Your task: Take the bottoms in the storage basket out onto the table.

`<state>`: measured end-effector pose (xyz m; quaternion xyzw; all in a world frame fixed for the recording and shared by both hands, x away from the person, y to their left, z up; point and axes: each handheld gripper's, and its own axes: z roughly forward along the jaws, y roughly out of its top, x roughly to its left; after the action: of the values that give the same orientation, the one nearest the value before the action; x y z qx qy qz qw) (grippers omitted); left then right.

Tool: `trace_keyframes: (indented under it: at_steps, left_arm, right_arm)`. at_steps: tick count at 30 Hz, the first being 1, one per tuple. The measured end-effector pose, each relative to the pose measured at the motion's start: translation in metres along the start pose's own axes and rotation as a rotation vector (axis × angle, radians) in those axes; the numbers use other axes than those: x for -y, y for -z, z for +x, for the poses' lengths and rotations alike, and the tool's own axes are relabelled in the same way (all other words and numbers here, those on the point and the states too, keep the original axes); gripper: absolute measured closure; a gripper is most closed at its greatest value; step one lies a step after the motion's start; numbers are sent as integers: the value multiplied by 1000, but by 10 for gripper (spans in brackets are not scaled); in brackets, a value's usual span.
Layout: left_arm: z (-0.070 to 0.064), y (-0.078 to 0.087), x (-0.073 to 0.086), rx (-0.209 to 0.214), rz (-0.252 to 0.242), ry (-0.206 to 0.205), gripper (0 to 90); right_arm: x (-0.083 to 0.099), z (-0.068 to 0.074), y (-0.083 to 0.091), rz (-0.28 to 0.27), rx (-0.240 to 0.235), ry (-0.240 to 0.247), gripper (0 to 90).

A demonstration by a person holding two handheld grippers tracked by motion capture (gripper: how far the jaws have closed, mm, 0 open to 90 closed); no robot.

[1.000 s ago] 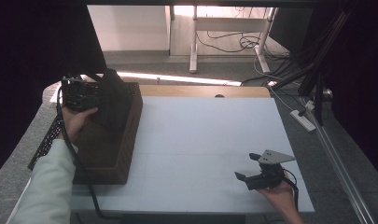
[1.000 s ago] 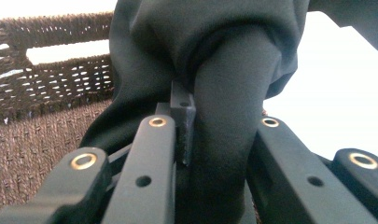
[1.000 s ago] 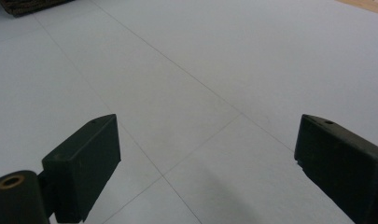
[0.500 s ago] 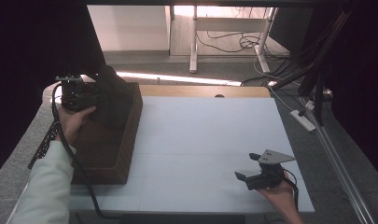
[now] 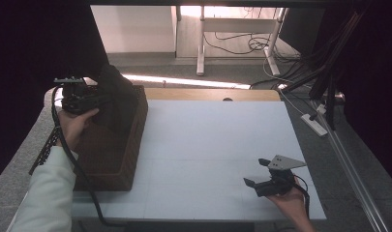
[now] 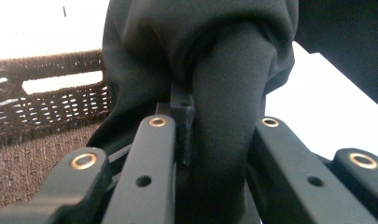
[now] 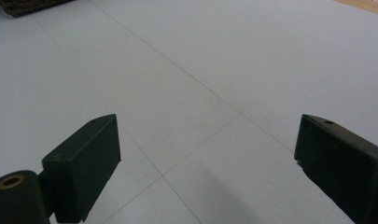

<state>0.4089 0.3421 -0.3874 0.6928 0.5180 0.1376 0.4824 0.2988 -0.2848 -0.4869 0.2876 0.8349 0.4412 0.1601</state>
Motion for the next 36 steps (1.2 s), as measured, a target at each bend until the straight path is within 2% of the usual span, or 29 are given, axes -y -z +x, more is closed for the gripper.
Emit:
trace_keyframes:
  at_steps: [25,36]
  left_arm:
    - [-15,18,-2,31,-76,-19,771]
    - [-18,26,0,64,-120,-3,771]
  right_arm:
    - [0,0,0,0,5,-1,72]
    - [0,0,0,1,5,0,72]
